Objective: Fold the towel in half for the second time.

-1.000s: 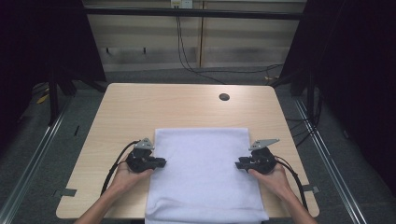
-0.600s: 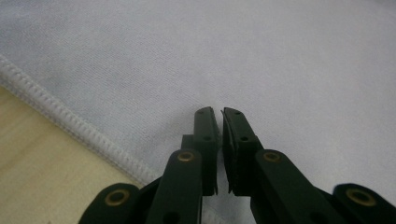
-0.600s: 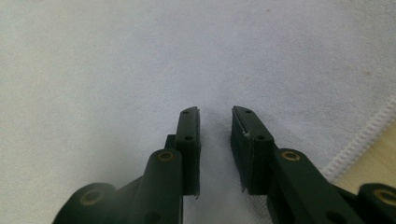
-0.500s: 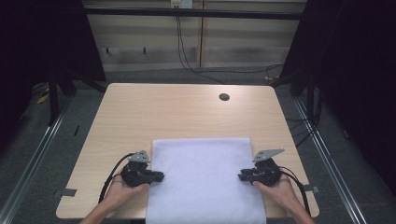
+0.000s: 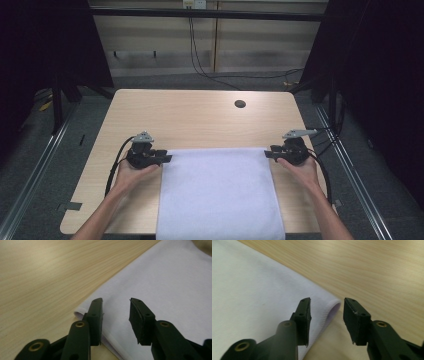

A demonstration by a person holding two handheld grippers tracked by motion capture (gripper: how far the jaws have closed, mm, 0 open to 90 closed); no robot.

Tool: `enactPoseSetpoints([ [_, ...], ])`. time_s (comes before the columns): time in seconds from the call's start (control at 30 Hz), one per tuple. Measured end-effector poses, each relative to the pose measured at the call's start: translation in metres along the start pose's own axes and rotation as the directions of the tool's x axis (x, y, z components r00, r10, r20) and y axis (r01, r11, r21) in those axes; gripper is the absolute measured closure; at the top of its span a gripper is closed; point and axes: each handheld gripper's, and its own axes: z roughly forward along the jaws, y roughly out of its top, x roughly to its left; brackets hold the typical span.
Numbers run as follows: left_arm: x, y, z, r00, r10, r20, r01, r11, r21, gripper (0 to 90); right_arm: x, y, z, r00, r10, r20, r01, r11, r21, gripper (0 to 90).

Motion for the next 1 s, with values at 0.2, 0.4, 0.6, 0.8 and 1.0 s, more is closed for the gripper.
enactPoseSetpoints([
  [0.2, 0.005, 0.001, 0.015, 0.9997, 0.021, 0.011, -0.021, 0.9995, 0.025, 48.7, -0.009, 0.010, 0.026, 0.9988, 0.015, -0.047, -0.016, 1.000, -0.019, 54.5],
  [0.4, 0.009, -0.003, 0.019, 0.9999, 0.011, 0.004, -0.011, 0.9991, 0.041, 57.7, -0.008, 0.005, 0.042, 0.9991, 0.006, -0.041, -0.005, 1.000, 0.021, 66.8],
  [0.6, 0.014, -0.008, 0.018, 0.9999, 0.001, 0.011, -0.001, 0.9993, 0.036, 75.6, -0.005, 0.001, 0.041, 0.9980, 0.012, -0.062, -0.010, 0.999, 0.038, 77.4],
  [0.8, 0.018, -0.011, 0.014, 0.9990, -0.027, 0.035, 0.026, 0.9990, 0.036, 89.0, -0.001, 0.001, 0.039, 0.9980, 0.024, -0.058, -0.020, 0.998, 0.058, 84.9],
  [1.0, 0.018, -0.003, 0.002, 0.9982, -0.029, 0.052, 0.030, 0.9994, -0.019, 89.6, -0.006, 0.007, 0.025, 0.9942, 0.057, -0.091, -0.058, 0.998, -0.010, 86.1],
])
